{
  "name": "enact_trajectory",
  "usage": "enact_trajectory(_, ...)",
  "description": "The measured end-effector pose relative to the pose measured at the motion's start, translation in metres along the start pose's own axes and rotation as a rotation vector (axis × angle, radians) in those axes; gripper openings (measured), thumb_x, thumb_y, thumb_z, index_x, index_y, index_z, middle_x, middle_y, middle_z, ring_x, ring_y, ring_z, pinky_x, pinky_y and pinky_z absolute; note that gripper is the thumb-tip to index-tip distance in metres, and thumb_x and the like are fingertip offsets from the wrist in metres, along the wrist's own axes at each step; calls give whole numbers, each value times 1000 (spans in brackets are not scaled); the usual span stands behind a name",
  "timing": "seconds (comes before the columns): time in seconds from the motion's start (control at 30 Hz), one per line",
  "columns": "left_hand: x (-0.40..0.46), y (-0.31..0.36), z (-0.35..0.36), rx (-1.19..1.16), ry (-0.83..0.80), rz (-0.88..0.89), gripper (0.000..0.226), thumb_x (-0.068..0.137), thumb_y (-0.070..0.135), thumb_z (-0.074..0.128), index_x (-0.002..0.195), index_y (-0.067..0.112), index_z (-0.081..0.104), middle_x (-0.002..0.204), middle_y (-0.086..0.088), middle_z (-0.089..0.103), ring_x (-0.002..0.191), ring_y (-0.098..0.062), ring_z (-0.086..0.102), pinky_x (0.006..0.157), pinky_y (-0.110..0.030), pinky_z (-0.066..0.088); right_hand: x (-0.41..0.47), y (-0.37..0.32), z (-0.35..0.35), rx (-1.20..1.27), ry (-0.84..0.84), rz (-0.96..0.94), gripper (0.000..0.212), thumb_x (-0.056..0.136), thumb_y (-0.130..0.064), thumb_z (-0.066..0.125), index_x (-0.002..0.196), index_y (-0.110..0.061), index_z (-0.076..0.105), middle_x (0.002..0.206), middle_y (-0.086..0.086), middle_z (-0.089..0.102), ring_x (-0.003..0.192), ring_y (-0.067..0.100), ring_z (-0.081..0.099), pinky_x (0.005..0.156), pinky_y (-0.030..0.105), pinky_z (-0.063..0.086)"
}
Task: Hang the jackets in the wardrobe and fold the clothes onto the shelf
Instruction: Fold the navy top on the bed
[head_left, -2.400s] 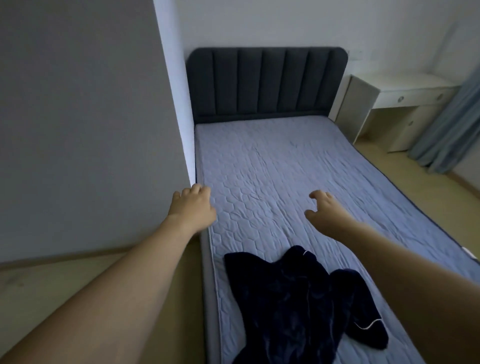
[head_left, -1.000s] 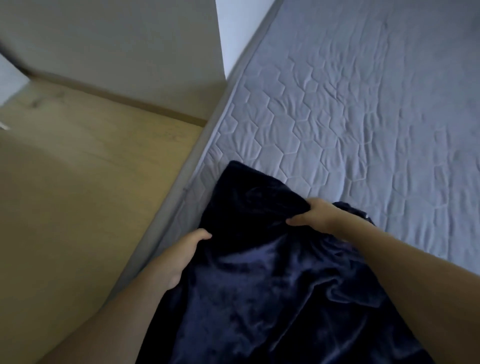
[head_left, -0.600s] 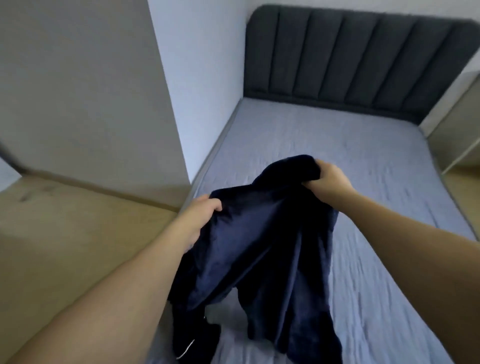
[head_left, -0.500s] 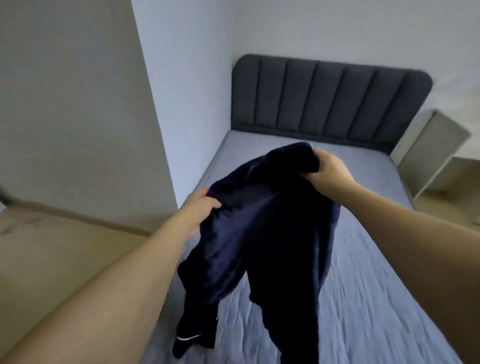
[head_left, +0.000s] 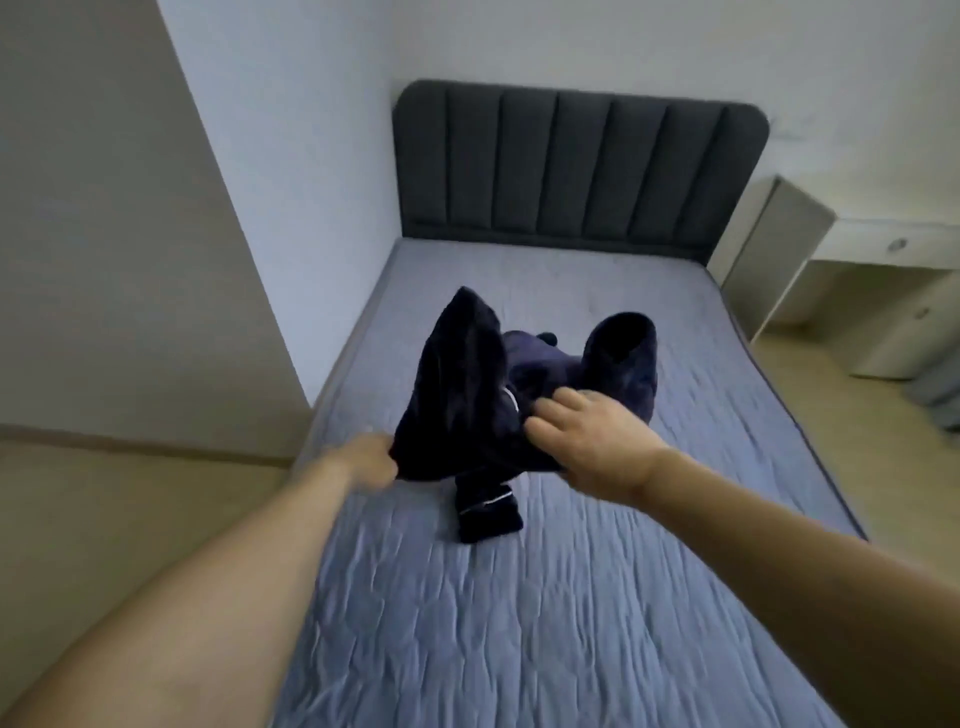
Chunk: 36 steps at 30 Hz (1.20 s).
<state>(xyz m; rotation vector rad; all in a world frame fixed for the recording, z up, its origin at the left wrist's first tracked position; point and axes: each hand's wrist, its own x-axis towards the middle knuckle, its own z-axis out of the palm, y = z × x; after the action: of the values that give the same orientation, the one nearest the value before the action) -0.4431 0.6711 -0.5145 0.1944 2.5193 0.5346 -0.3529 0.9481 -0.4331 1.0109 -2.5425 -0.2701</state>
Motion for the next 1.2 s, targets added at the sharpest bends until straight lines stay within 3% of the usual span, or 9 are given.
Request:
enact_trajectory(0.13,0,-80,163,656,-552,-243,45,99,23,42,143,12,45,149,-10,43,129,-30,47,108,-39,38,-94,-153,148,474,-927,68,44,85,-24,63,126,-13,51,124,11,51,110,32,53,91,40,45)
enact_trajectory(0.23,3,-103,243,636,-642,-342,40,96,24,45,132,11,56,139,-9,54,118,-27,56,97,-36,44,-148,-213,225,783,-1389,208,46,87,-31,65,130,-19,54,136,6,50,122,28,49,100,41,43)
enact_trajectory(0.47,74,-87,358,262,-396,-205,55,93,32,44,148,30,36,152,-5,33,134,-31,36,110,-45,35,-193,-152,350,899,-955,1085,56,88,-33,57,139,-15,43,137,14,48,122,34,50,102,39,43)
enact_trajectory(0.67,81,-101,462,557,-392,15,107,67,79,57,152,36,7,158,-4,8,144,-34,13,108,-72,10,-228,-151,443,1407,-592,2033,104,68,-40,82,147,-10,21,135,18,48,111,38,56,97,51,47)
enact_trajectory(0.8,71,-115,508,708,-280,24,88,80,43,69,150,31,17,153,-9,13,140,-37,14,107,-72,12,-247,-156,477,1399,-367,2236,105,59,-35,88,143,-16,28,136,12,47,113,38,57,87,55,52)
enact_trajectory(0.9,80,-124,497,496,-231,47,38,82,24,61,118,29,50,118,1,47,117,-27,43,102,-48,37,-261,-135,482,1554,-283,2174,48,75,-10,71,121,-5,57,101,16,68,76,29,68,53,33,56)
enact_trajectory(0.97,64,-144,482,364,-482,-54,21,78,30,61,98,27,57,100,6,54,100,-21,54,88,-33,47,-267,-121,474,1553,-342,2050,40,75,-3,64,115,-3,62,92,15,69,72,27,66,58,31,54)
enact_trajectory(1.1,20,-147,463,781,-1158,-501,87,73,55,64,149,24,36,150,-13,38,132,-38,37,112,-61,24,-271,-131,436,1528,-751,1743,32,79,3,56,111,-1,61,93,20,68,78,33,66,65,37,58)
enact_trajectory(1.2,33,-84,462,653,-1074,-359,95,68,69,55,149,24,33,148,-12,39,130,-37,40,107,-63,30,-285,-148,409,1408,-1142,1451,31,82,3,52,111,-6,60,98,21,68,84,37,67,69,42,59)
